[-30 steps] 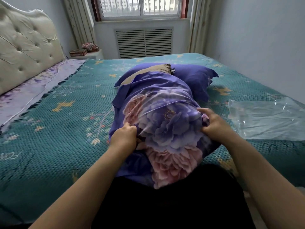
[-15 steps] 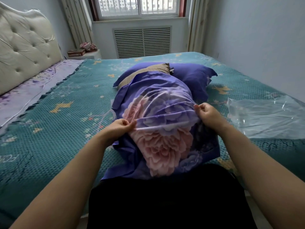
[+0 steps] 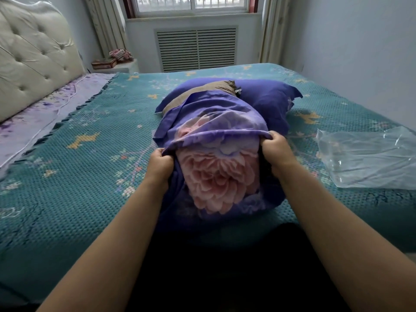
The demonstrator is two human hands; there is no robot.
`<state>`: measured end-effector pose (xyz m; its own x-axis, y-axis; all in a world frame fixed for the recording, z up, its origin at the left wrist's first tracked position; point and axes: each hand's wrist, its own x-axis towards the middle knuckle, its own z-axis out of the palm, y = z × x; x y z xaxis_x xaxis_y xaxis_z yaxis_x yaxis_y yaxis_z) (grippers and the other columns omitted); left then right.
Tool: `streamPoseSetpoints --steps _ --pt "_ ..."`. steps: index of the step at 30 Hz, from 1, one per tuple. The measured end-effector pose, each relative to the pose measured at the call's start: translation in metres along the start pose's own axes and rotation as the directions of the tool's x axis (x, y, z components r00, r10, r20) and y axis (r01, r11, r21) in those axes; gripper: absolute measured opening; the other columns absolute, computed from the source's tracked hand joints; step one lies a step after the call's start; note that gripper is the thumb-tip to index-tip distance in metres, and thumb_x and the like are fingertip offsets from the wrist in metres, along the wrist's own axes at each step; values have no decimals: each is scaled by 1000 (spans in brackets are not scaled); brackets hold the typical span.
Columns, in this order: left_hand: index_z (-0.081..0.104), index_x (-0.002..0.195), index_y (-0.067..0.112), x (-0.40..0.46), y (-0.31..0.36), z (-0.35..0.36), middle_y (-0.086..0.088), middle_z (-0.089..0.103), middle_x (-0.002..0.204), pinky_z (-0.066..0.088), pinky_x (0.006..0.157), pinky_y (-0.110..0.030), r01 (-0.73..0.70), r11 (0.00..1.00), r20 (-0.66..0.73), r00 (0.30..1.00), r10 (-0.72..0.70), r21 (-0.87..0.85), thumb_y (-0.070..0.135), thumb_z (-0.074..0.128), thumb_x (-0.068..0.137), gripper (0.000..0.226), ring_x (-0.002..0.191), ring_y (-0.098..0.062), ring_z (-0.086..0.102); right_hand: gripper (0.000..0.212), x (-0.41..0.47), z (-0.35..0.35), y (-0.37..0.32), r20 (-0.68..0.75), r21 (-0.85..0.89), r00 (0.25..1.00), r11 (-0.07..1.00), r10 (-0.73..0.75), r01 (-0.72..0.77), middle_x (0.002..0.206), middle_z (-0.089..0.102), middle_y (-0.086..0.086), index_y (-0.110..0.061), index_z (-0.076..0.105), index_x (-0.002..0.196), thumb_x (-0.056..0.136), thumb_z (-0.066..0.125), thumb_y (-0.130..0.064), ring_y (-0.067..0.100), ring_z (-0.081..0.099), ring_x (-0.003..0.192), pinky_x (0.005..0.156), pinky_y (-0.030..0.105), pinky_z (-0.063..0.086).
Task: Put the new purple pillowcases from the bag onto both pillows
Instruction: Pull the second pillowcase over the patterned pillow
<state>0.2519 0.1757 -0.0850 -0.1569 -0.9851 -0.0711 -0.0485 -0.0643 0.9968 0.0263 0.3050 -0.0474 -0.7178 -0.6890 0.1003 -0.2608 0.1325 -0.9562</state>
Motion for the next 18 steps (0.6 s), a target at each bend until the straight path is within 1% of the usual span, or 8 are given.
streamPoseSetpoints --steps 3,5,7,8,11,13,15,18 --pt "66 86 0 13 10 -23 7 63 52 50 54 -14 -27 991 151 989 7 132 -6 47 93 21 58 -5 58 23 6 -15 2 304 242 950 958 76 -155 63 68 -1 -19 68 82 93 51 -6 13 61 57 57 23 51" --pt "74 82 2 21 15 -47 8 64 52 47 54 -10 7 982 374 924 -79 190 -6 50 90 27 62 -5 59 17 17 -33 7 456 -5 881 991 122 -135 65 70 -4 -15 71 84 93 58 -21 7 62 58 61 23 50" --pt "72 79 2 20 16 -59 -5 64 66 46 53 -18 32 944 464 865 -191 328 13 66 77 12 63 -14 56 35 31 -37 16 400 -329 907 944 133 7 66 65 0 -3 72 81 86 65 -37 8 53 63 60 23 43" --pt "68 81 0 21 15 -60 -8 60 67 41 52 -20 -13 907 447 873 -196 421 21 67 72 23 64 -16 50 44 35 -35 20 351 -383 932 922 90 55 64 59 2 3 69 79 84 67 -40 9 47 65 57 24 39" --pt "63 76 5 19 18 -45 -3 54 66 34 50 -16 -277 808 377 923 74 520 17 69 76 13 64 -13 46 41 34 -22 23 311 -344 947 920 -79 189 65 48 4 5 63 77 88 63 -34 13 41 67 58 27 35" --pt "65 82 11 14 22 -35 -2 62 79 39 62 -18 -412 725 308 909 283 552 10 62 78 5 74 -16 56 31 30 -20 18 314 -301 930 909 -189 286 67 49 5 -2 60 73 92 59 -26 15 43 69 59 23 35" --pt "61 83 14 9 22 -29 -1 63 80 40 68 -25 -481 692 270 876 399 538 6 57 80 10 76 -19 58 23 25 -15 15 226 -297 892 844 -392 446 77 56 10 -8 60 77 92 55 -26 18 50 77 68 25 40" --pt "59 87 8 9 23 -12 -7 62 80 44 73 -34 -439 708 168 891 421 553 17 47 85 15 77 -24 57 19 8 6 13 143 -504 875 726 -463 467 93 65 21 -15 56 96 96 44 -30 38 61 83 73 41 48"
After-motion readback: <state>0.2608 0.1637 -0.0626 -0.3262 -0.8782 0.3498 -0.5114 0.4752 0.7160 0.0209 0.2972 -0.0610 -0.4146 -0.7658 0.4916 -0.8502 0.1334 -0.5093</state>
